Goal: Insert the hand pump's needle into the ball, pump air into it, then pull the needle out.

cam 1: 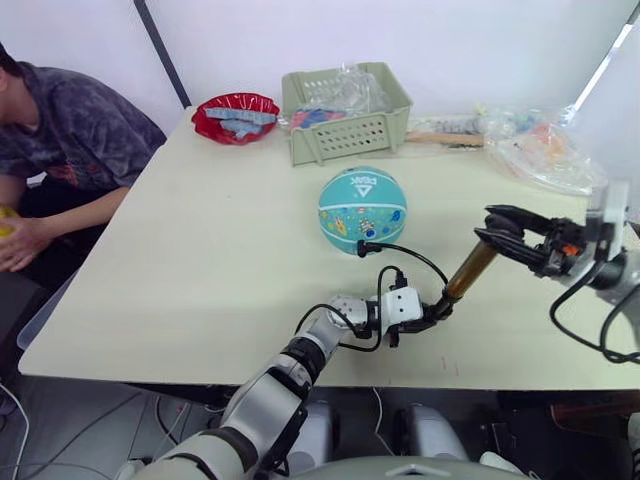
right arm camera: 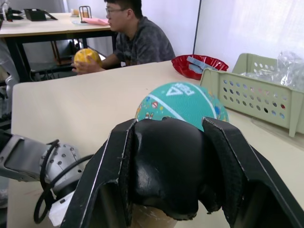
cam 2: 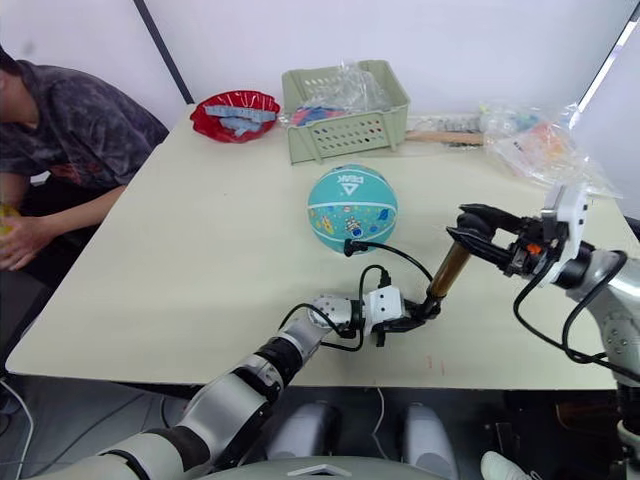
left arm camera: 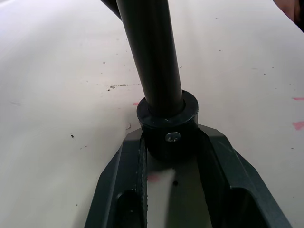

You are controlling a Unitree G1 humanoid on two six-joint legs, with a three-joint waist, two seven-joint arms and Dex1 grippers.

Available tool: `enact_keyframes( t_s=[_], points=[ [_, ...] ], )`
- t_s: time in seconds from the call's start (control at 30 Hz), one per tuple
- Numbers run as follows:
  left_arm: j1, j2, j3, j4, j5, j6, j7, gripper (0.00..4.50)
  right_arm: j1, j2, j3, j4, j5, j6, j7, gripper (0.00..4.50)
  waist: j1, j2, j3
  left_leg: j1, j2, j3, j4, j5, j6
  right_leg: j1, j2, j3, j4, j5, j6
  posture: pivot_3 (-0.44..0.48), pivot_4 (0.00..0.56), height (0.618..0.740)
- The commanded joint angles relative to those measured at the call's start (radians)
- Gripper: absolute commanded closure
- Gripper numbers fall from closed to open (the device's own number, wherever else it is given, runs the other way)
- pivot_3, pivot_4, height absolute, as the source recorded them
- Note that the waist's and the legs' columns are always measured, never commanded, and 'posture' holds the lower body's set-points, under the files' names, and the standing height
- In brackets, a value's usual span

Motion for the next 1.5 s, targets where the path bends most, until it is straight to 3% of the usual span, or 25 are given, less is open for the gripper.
enact_keyframes(
  t_s=[0.03,0.23,0.5,0.73,1.13,1.5],
  points=[
    [0.061,0.041,-0.052,0.086,0.077,0.071,-0.024,3.49,0.074,0.051,0.131,0.082,-0.148,-0.074,0.004,2.87,-0.001,-0.001,-0.002,0.000,0.000,0.000,0.000,0.000,0.000,0.000,0.000,0.000,0.000,0.000,0.000,0.000,0.150,0.740],
    [0.059,0.043,-0.050,0.093,0.079,0.071,-0.018,3.49,0.124,0.119,0.213,0.161,-0.257,-0.170,-0.006,2.87,-0.003,-0.002,-0.006,0.002,0.000,0.000,-0.001,0.000,0.000,0.000,0.001,0.000,0.000,0.000,0.000,0.000,0.150,0.740],
    [0.059,0.042,-0.052,0.103,0.081,0.068,-0.013,3.49,0.111,0.124,0.187,0.127,-0.218,-0.151,-0.010,2.87,-0.005,-0.002,-0.008,0.004,0.001,0.000,-0.001,0.000,0.000,0.002,0.001,0.000,0.000,-0.002,0.002,0.000,0.150,0.740],
    [0.061,0.036,-0.055,0.115,0.086,0.064,-0.004,3.49,-0.010,0.056,0.019,-0.014,0.019,0.016,-0.034,2.87,-0.003,0.003,-0.003,0.001,0.000,0.000,0.000,0.000,0.000,0.001,0.000,0.000,0.000,0.000,0.000,0.000,0.150,0.740],
    [0.059,0.033,-0.055,0.120,0.086,0.063,-0.004,3.49,-0.221,-0.098,-0.196,-0.014,0.235,0.206,-0.064,2.87,0.002,0.012,0.008,-0.002,-0.001,0.001,0.001,0.000,0.000,-0.001,-0.001,0.001,0.000,0.001,0.001,0.000,0.150,0.740],
    [0.055,0.040,-0.055,0.111,0.085,0.061,-0.016,3.49,-0.368,-0.167,-0.263,0.001,0.355,0.319,-0.105,2.87,0.003,0.013,0.014,-0.004,-0.001,0.001,0.001,0.000,0.000,-0.002,-0.002,0.001,0.000,0.001,0.000,0.000,0.150,0.740]
  ],
)
